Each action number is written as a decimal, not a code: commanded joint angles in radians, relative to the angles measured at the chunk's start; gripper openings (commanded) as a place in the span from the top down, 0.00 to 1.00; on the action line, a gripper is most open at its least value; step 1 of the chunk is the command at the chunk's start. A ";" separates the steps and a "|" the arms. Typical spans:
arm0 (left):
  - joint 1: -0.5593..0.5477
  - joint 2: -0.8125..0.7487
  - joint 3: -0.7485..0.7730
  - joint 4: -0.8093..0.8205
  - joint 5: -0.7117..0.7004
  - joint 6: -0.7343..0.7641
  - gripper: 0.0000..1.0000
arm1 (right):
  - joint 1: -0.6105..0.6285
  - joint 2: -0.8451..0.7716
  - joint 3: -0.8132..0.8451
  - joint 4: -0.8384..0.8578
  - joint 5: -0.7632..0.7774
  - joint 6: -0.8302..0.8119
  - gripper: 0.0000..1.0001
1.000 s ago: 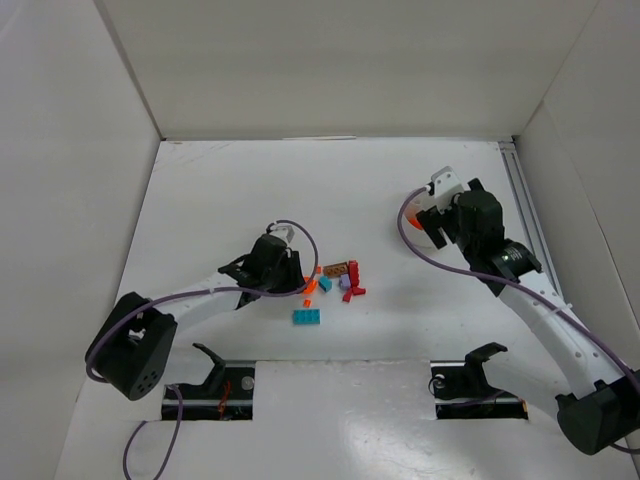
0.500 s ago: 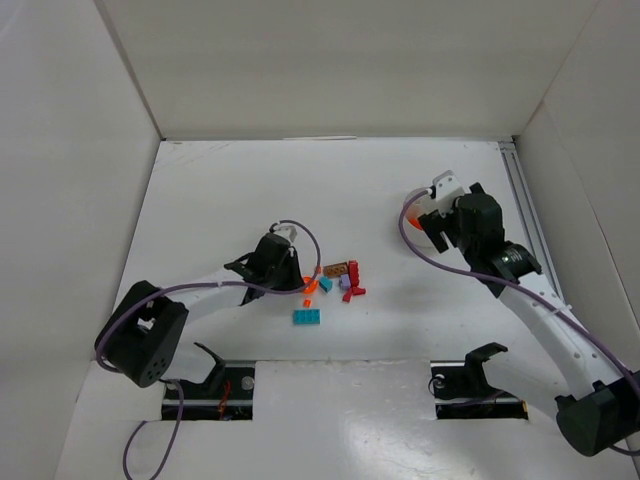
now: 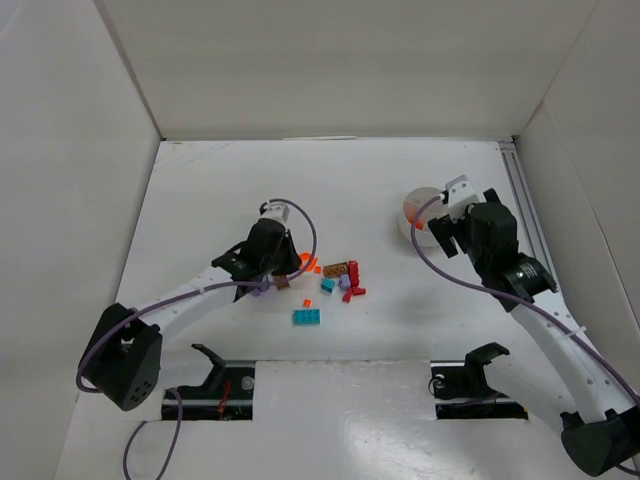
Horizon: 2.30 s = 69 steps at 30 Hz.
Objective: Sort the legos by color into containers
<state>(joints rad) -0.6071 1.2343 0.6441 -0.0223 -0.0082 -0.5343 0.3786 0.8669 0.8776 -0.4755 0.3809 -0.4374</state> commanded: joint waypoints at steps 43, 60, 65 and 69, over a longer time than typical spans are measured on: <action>-0.221 0.976 1.255 0.084 0.169 0.370 1.00 | -0.026 -0.166 -0.002 -0.192 0.208 0.085 0.00; -0.221 0.929 1.214 0.074 0.191 0.401 0.64 | -0.026 -0.166 -0.002 -0.192 0.208 0.085 0.00; -0.221 0.815 1.123 0.079 0.191 0.401 0.37 | -0.026 -0.166 -0.011 -0.138 0.119 -0.004 0.00; -0.221 0.635 0.933 0.120 0.105 0.401 0.00 | -0.026 -0.166 -0.011 -0.077 -0.003 -0.075 0.00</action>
<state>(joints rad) -0.8291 2.0605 1.6569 0.0368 0.1425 -0.1417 0.3584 0.7074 0.8680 -0.6521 0.4774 -0.4442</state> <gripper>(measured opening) 0.994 0.995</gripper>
